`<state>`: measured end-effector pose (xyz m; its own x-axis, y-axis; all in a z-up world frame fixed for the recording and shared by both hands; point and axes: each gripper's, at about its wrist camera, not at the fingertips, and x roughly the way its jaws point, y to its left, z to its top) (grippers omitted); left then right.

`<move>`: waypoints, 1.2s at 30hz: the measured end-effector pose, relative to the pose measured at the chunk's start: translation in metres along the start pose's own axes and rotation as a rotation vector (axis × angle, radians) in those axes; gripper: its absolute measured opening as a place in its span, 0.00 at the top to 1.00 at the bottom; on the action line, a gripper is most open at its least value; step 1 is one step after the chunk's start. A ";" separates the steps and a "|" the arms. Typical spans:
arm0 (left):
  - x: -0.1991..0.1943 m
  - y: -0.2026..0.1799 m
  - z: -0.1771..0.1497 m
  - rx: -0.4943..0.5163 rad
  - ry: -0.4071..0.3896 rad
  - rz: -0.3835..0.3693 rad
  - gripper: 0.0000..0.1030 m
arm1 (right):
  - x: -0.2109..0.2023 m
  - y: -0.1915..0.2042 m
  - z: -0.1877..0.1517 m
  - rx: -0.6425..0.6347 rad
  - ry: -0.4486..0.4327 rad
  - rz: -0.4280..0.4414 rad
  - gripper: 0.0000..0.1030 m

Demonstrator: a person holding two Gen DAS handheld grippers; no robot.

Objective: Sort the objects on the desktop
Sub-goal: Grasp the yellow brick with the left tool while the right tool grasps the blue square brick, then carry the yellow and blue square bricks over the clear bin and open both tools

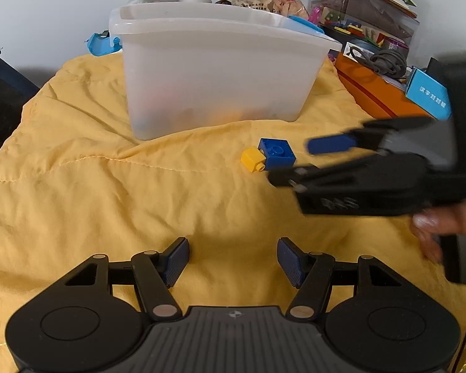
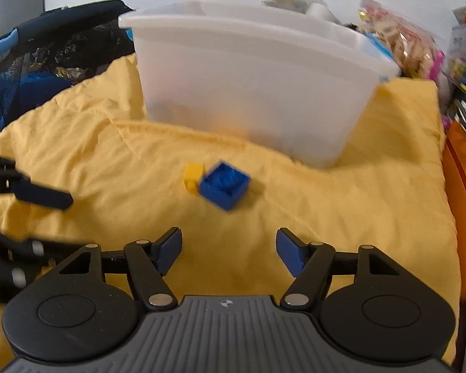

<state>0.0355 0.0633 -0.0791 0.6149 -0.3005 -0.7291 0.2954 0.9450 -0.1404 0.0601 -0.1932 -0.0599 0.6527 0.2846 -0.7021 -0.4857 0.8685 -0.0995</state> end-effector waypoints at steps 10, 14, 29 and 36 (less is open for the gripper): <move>0.009 0.000 0.024 0.043 -0.034 -0.006 0.36 | 0.032 0.007 0.023 -0.135 0.010 0.045 0.63; 0.024 -0.007 0.047 0.038 -0.059 -0.023 0.36 | 0.011 0.000 0.009 -0.094 0.012 0.043 0.63; 0.066 -0.027 0.067 0.023 0.024 -0.005 0.84 | -0.009 -0.022 -0.020 0.053 0.039 -0.015 0.63; 0.027 -0.025 0.032 0.058 0.036 -0.024 0.83 | -0.004 -0.022 -0.019 0.049 0.031 -0.008 0.61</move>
<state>0.0684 0.0278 -0.0737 0.5809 -0.3173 -0.7495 0.3526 0.9281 -0.1196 0.0571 -0.2214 -0.0680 0.6375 0.2657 -0.7232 -0.4510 0.8897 -0.0706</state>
